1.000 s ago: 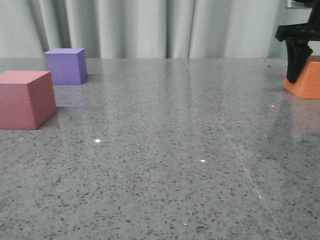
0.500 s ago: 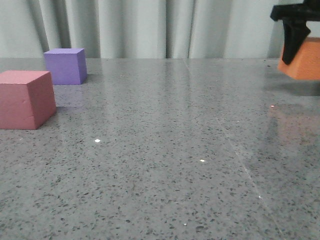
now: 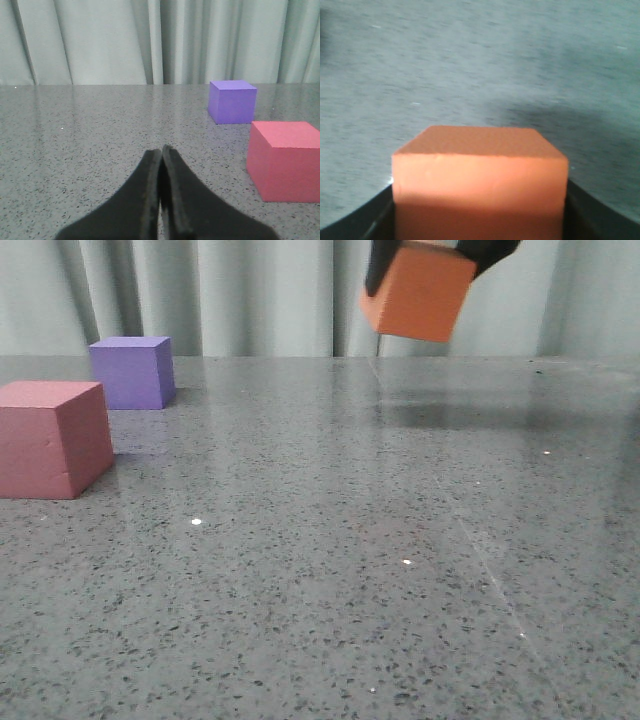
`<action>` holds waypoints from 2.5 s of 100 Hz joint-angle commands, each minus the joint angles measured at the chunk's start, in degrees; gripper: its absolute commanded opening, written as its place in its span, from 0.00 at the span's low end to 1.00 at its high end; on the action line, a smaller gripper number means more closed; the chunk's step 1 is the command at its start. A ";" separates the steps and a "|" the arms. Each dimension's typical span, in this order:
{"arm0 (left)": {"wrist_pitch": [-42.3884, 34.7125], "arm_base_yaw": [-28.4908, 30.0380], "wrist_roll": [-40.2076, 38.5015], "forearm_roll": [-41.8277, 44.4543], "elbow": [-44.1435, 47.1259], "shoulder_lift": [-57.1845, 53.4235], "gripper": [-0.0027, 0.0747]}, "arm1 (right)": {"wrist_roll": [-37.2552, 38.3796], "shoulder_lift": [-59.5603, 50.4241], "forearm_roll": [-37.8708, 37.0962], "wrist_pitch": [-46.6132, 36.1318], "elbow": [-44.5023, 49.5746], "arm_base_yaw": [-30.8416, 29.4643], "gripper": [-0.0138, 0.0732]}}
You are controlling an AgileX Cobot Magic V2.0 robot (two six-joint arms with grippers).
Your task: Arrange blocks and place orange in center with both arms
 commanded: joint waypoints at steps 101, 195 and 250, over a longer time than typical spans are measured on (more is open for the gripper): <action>-4.28 -0.36 -0.44 -0.44 3.20 -1.87 0.01 | 14.11 11.60 -6.39 1.45 -13.13 10.19 0.48; -4.28 -0.36 -0.44 -0.44 3.20 -1.87 0.01 | 11.55 5.08 -7.95 -1.68 -13.21 10.19 0.85; -4.28 -0.36 -0.44 -0.44 3.20 -1.87 0.01 | 8.44 -17.53 -29.37 0.25 -0.96 9.60 0.50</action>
